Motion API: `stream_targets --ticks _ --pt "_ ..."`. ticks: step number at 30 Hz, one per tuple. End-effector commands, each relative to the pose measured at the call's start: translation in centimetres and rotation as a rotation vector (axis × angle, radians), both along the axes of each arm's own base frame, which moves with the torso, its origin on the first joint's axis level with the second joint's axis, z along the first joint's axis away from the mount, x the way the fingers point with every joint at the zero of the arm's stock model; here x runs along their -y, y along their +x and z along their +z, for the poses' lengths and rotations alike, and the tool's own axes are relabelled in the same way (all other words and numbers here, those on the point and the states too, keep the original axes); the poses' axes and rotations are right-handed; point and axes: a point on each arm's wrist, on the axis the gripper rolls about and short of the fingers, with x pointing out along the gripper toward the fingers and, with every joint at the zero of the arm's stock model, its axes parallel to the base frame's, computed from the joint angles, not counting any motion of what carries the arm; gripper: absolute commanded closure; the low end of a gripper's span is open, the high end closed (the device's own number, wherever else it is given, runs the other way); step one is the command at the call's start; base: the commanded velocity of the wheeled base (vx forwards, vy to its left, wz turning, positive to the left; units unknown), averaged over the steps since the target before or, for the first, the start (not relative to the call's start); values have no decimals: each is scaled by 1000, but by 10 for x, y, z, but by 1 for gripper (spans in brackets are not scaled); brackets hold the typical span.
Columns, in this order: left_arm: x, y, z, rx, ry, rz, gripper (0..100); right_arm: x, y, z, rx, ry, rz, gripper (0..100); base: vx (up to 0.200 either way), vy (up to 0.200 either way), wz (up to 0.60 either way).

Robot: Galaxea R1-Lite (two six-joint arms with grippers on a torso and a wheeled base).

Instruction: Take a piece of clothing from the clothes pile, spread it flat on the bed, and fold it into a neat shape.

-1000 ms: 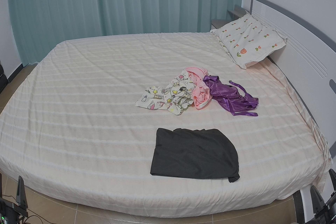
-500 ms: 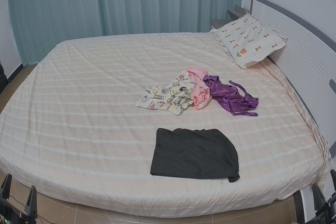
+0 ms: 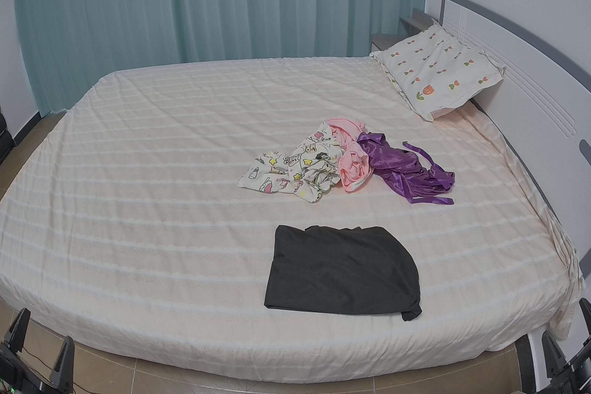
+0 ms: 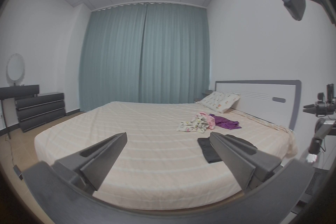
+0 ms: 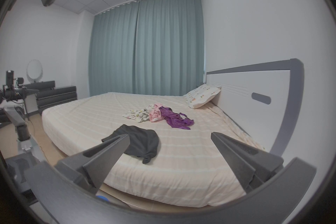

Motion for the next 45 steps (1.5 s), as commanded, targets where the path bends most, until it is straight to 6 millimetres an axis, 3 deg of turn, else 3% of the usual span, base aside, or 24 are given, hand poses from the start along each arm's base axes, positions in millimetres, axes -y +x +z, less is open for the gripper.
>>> stream_targets --ticks 1,7,9,30,38,45 --pt "2 1 -5 -16 6 -73 0 -1 -1 -1 8 44 34 0 0 0 0" --pt "2 1 -6 -18 17 -103 0 1 -1 -1 0 73 -49 0 0 0 0" --pt "2 1 -6 -13 23 -95 0 4 -1 -1 -6 45 -184 0 0 0 0" --pt "1 1 -5 -1 128 -37 0 -3 0 0 75 -120 127 0 0 0 0" --pt "1 1 -6 -4 132 -31 0 -3 1 1 77 -125 112 0 0 0 0" --pt "-1 1 -11 -61 76 48 0 0 1 0 60 -69 -28 0 0 0 0"
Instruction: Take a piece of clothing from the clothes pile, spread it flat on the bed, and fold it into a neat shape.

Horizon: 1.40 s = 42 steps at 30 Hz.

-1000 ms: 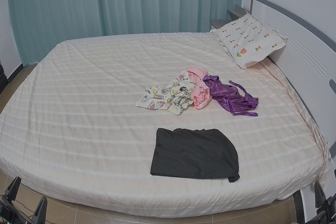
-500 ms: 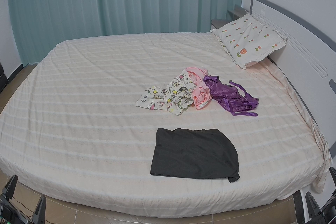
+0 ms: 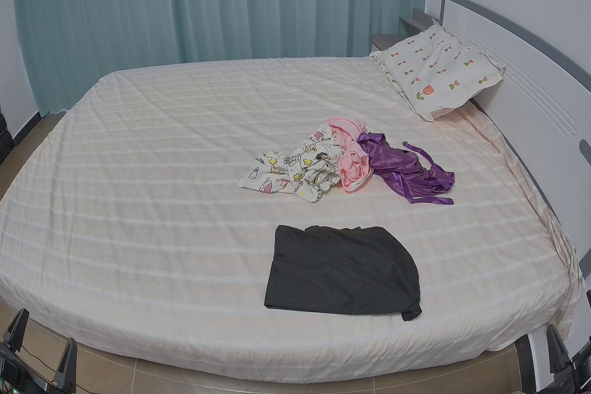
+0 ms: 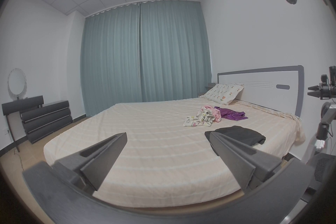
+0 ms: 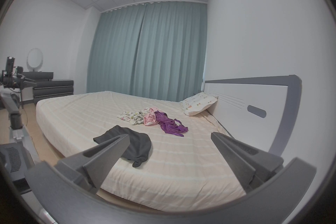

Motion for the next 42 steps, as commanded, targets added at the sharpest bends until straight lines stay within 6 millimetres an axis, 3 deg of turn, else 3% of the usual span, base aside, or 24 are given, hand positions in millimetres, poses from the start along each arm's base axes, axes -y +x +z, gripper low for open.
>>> stream_targets --ticks 1,10,11,15,18,19,42 --pt "0 0 -9 -48 -28 21 0 0 0 -4 -5 19 -2 0 0 0 0" --pt "0 1 -10 -53 -45 21 0 -3 0 -4 -21 94 123 0 0 0 0" --pt "-1 0 -10 -51 -49 23 0 -2 -1 -5 -48 156 114 0 0 0 0" --pt "-1 1 -10 -54 -51 24 0 -2 0 -5 -34 87 95 0 0 0 0" --pt "-1 1 -10 -53 -51 24 0 0 0 -6 -24 82 -10 0 0 0 0" --pt "-1 1 -10 -53 -51 24 0 2 1 -10 -58 112 -124 0 0 0 0" --pt "-1 1 -10 -55 -62 24 0 2 0 -10 -64 133 -68 0 0 0 0"
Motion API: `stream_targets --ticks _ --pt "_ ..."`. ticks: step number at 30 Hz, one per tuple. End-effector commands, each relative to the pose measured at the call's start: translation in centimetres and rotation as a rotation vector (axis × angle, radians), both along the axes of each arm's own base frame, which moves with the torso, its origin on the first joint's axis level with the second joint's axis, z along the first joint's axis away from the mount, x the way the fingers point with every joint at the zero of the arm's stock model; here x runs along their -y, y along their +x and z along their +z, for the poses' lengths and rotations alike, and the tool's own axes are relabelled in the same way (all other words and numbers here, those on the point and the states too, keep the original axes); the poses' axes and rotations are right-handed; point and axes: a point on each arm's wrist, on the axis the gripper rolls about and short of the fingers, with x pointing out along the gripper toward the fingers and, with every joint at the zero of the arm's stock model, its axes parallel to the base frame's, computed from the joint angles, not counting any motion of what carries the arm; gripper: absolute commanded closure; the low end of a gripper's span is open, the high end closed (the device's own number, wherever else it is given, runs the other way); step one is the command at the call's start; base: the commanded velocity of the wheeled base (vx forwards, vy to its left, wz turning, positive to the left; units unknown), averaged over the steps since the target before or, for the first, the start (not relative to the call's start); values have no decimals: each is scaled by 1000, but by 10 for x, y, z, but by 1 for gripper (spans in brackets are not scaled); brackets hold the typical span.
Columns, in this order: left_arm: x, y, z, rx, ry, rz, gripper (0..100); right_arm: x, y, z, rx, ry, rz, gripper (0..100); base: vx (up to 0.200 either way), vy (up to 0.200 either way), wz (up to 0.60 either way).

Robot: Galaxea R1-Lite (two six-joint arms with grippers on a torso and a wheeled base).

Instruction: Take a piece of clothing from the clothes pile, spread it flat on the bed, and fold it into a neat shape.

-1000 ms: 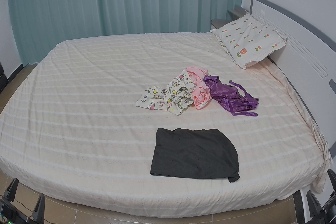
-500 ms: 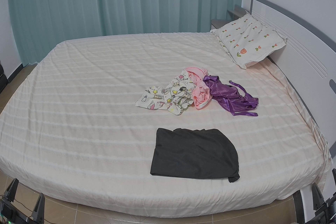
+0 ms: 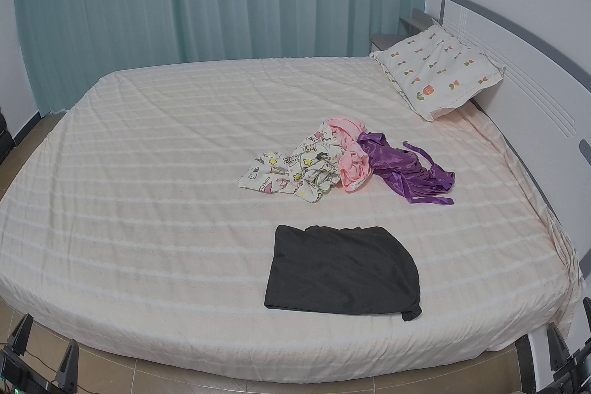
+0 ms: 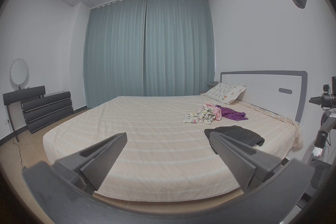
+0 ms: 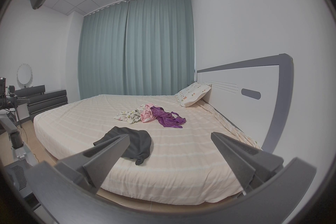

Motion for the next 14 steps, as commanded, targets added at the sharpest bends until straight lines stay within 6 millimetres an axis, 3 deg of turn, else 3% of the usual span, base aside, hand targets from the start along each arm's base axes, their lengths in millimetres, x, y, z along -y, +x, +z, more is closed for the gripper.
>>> stream_targets --ticks 1,14 --pt "0 0 -5 -6 1 0 0 0 0 -5 0 4 2 0 0 0 0" --pt "0 0 -5 -6 1 0 0 0 0 -5 0 5 2 0 0 0 0"
